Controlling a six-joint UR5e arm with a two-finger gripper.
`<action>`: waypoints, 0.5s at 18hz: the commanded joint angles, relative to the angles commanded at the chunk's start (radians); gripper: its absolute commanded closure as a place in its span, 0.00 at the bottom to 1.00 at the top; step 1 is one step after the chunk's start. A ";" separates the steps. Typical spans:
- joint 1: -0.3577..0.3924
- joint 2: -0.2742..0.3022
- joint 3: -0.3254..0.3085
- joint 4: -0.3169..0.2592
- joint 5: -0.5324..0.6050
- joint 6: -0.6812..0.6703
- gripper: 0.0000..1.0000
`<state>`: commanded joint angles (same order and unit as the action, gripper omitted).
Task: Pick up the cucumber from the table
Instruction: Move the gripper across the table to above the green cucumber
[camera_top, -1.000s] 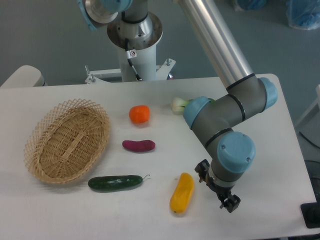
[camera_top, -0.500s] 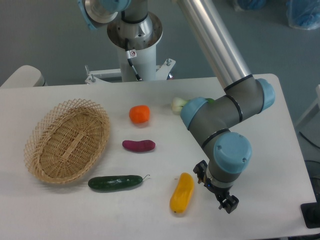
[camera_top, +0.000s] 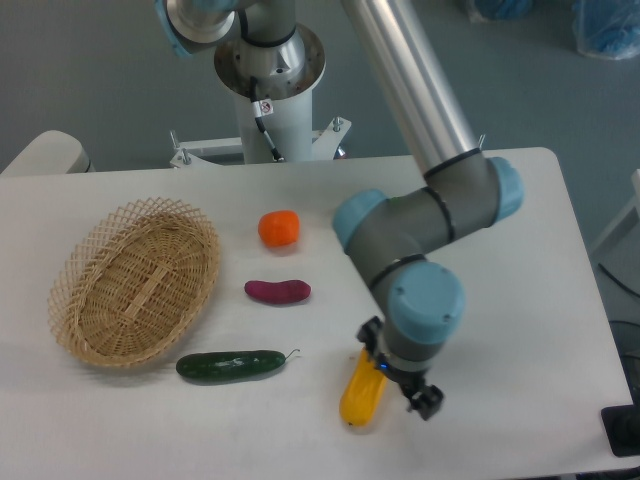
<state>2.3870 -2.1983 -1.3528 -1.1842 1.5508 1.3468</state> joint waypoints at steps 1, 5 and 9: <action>-0.017 0.011 -0.024 0.000 -0.002 -0.002 0.00; -0.077 0.040 -0.109 0.032 -0.008 -0.073 0.00; -0.129 0.042 -0.124 0.043 -0.008 -0.086 0.00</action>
<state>2.2581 -2.1568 -1.4771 -1.1413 1.5432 1.2610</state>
